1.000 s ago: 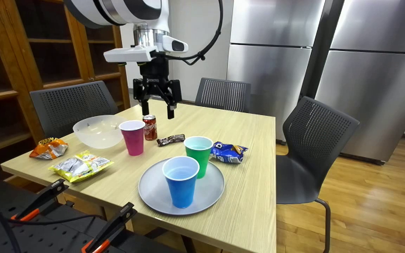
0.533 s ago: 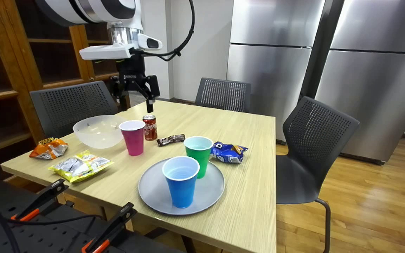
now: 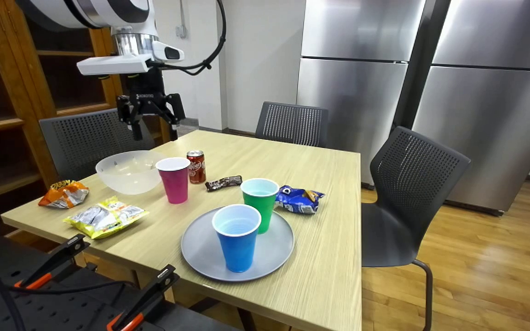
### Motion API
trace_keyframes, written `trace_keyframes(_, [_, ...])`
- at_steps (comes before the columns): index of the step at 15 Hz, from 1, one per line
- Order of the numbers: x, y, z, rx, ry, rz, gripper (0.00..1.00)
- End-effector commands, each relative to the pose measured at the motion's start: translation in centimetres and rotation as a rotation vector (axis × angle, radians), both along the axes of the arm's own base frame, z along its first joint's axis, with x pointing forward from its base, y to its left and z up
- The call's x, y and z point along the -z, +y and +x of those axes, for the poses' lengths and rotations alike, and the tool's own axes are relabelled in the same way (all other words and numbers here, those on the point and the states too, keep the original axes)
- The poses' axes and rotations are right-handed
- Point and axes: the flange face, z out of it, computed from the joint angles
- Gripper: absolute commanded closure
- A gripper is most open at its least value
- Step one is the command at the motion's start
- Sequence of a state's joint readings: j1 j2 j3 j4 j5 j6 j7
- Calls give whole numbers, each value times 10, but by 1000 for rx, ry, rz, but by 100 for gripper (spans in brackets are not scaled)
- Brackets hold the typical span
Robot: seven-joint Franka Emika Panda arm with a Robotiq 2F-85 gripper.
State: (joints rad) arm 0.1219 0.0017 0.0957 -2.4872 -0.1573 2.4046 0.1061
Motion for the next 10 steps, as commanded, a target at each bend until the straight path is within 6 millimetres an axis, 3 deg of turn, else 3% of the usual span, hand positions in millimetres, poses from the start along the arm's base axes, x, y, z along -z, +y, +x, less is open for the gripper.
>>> trace_keyframes(1, [5,27,5,-22,5,-9,0])
trace_keyframes(10, [32,69,13,-31,41,-29,0])
